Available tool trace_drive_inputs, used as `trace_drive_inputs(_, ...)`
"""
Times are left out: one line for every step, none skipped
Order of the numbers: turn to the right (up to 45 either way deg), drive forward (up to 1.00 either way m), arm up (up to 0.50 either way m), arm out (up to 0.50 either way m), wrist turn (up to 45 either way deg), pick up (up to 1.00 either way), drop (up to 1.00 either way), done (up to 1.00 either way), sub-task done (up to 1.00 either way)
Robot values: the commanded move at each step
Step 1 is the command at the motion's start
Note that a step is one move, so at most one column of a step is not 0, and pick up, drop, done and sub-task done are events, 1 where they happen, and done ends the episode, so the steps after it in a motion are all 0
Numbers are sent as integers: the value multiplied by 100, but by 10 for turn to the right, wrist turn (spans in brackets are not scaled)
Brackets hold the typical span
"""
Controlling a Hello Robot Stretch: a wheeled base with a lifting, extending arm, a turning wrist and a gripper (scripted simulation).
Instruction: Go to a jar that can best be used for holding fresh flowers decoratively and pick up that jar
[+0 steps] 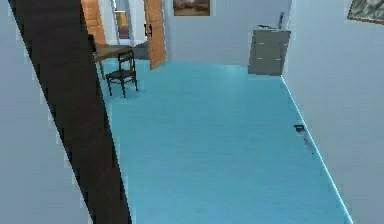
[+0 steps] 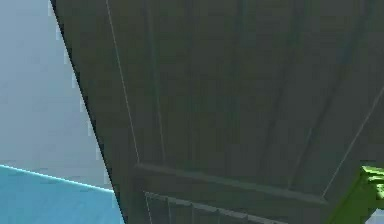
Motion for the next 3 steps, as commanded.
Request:
trace_drive_inputs(0,60,0,0,0,0,0,0,0)
trace_drive_inputs(-210,0,0,0,0,0,0,0,0)
trace_drive_inputs(0,100,0,0,0,0,0,0,0)
